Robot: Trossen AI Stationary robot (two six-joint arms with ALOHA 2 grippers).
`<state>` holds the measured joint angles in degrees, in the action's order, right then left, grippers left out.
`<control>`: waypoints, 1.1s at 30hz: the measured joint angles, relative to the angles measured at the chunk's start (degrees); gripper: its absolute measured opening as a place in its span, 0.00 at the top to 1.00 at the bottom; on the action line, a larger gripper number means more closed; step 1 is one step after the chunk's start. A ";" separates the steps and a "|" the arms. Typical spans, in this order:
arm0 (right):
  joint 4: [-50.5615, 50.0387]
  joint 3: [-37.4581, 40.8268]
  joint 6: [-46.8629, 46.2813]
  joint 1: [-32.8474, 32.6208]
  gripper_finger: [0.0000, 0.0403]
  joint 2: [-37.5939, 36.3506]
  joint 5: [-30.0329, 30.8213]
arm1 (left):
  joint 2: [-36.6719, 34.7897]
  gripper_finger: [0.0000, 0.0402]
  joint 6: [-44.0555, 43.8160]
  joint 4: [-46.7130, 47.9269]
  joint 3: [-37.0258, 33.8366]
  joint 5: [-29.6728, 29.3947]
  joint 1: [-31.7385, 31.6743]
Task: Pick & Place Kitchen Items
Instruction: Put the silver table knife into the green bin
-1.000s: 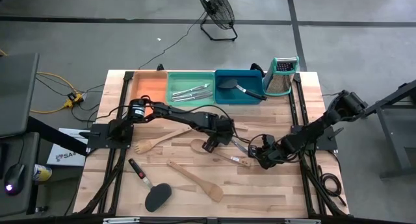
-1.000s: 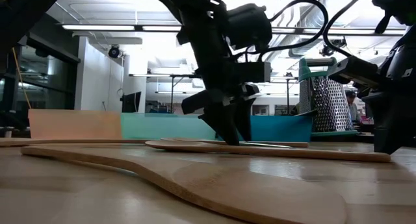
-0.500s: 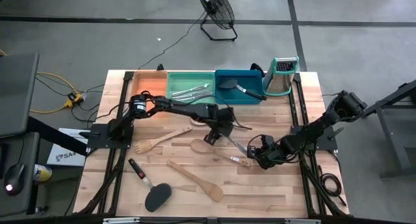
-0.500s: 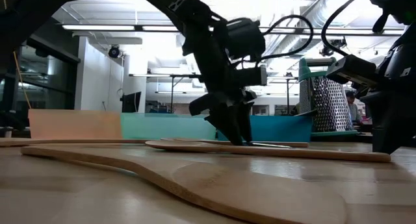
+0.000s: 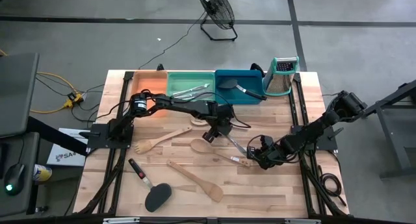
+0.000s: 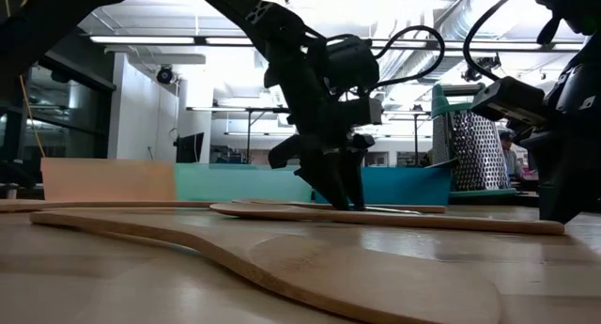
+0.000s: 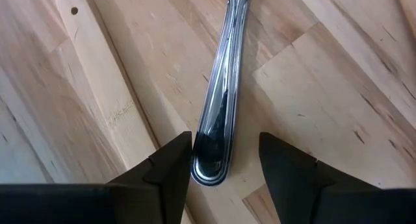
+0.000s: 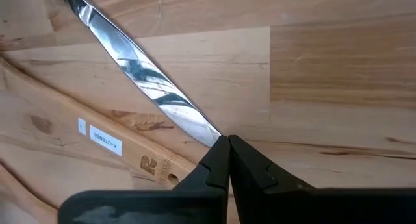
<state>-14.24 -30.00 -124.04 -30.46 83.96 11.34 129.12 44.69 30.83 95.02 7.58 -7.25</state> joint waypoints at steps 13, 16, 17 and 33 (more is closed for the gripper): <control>3.19 0.03 6.04 0.09 0.99 0.04 -2.72 | 1.36 0.57 -2.11 1.79 -0.04 5.22 -0.02; 2.30 -0.04 7.64 0.52 0.99 0.04 -5.23 | 2.01 0.57 -2.83 2.79 0.07 5.99 0.02; 1.88 -0.07 7.75 0.50 0.99 0.04 -5.50 | 2.02 0.57 -3.07 3.04 0.07 6.24 0.02; -0.12 -0.08 8.82 3.13 0.99 -0.02 -6.10 | 2.07 0.61 -5.84 5.40 0.04 7.69 4.13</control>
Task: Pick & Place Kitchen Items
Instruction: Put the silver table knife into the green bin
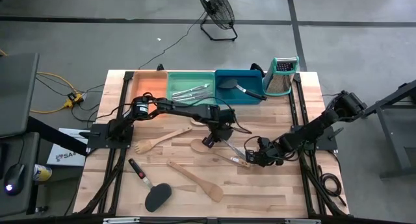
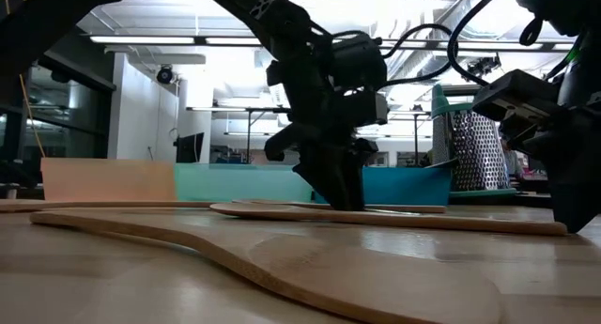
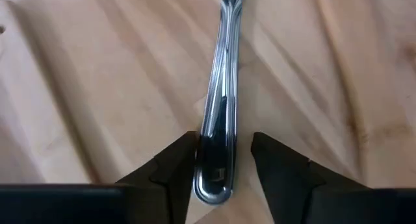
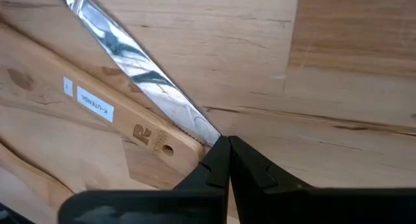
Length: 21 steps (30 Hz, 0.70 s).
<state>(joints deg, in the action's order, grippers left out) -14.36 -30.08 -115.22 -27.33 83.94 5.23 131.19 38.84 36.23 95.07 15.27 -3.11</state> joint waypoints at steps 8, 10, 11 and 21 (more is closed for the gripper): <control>-0.10 0.01 -0.05 -0.09 0.99 0.00 0.28 | -0.03 0.82 -1.10 0.13 -0.04 -1.59 0.57; -0.10 0.01 -0.07 -0.09 0.99 0.00 0.33 | -0.03 0.85 -1.10 0.13 -0.04 -2.51 0.66; -0.10 0.01 -0.09 -0.09 0.99 0.00 0.33 | -0.03 0.86 -0.94 0.03 -0.04 -2.89 0.68; 0.34 0.12 -0.26 -1.15 0.99 -1.32 2.23 | -0.08 1.00 -0.30 0.25 -0.09 -2.52 0.72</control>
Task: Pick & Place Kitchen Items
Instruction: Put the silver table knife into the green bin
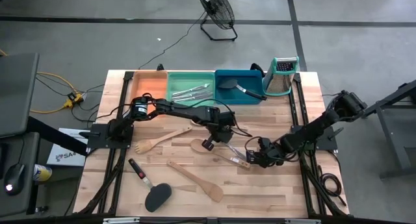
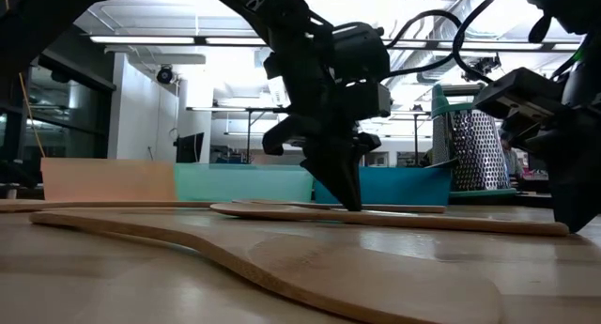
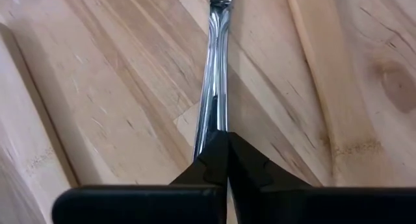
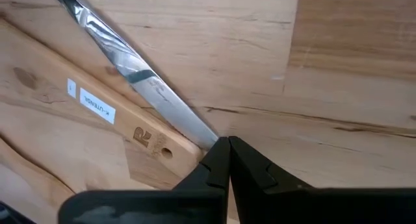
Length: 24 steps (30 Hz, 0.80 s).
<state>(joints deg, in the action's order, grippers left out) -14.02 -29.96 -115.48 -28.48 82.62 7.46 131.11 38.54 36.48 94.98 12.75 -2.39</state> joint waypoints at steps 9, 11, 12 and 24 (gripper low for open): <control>-0.02 0.02 -0.05 -0.17 0.99 -0.25 0.48 | 0.00 1.00 -0.32 0.01 0.00 -0.25 -0.08; -0.02 0.00 0.02 -0.17 0.99 -0.25 0.45 | -0.42 1.00 -1.36 0.07 -0.03 -0.58 -0.11; 0.00 0.00 0.07 -0.17 0.99 -0.27 0.38 | -0.79 1.00 -1.98 0.12 -0.07 -0.98 -0.11; -2.85 0.11 2.44 -0.18 0.99 -7.22 8.60 | -7.73 1.00 -13.29 3.33 -0.52 -4.46 -3.93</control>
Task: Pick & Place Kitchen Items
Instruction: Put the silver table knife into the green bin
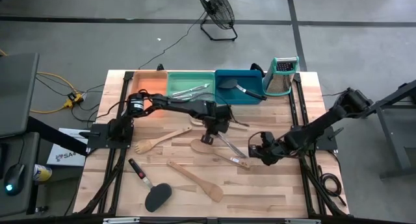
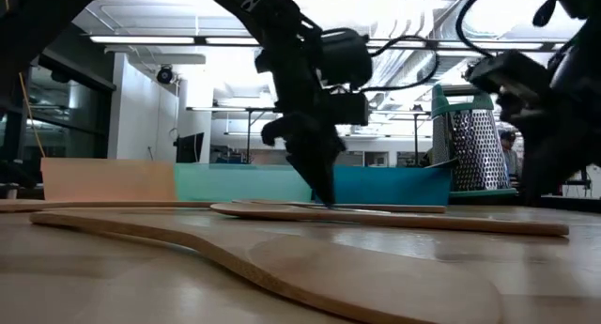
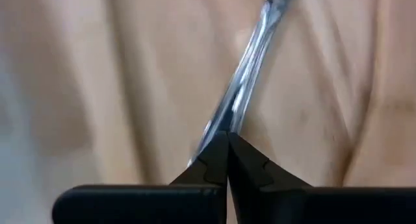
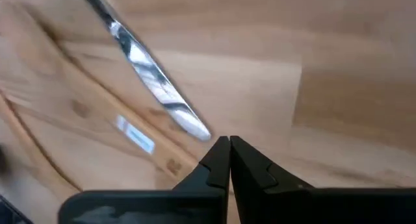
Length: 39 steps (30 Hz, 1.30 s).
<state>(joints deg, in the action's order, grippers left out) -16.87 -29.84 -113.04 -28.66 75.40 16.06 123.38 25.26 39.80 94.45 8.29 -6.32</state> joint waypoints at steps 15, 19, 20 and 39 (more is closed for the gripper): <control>22.74 -0.13 43.40 19.68 0.99 -0.74 -0.78 | -10.46 1.00 -9.75 3.11 0.16 0.34 -1.19; 26.55 -1.37 54.44 24.99 0.99 2.59 -8.05 | -14.65 1.00 -11.69 5.82 0.24 -0.37 -1.19; 26.04 -2.48 57.49 25.79 0.99 3.55 -10.13 | -15.73 1.00 -12.44 5.88 0.30 -0.31 -1.17; 6.84 -13.38 79.76 24.21 0.99 14.56 -20.90 | -39.96 1.00 -35.58 -15.59 -29.68 -2.75 0.91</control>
<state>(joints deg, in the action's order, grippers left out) -10.03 -43.22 -33.27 -4.44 89.96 -4.84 83.42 -10.32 24.21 64.78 5.54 -5.41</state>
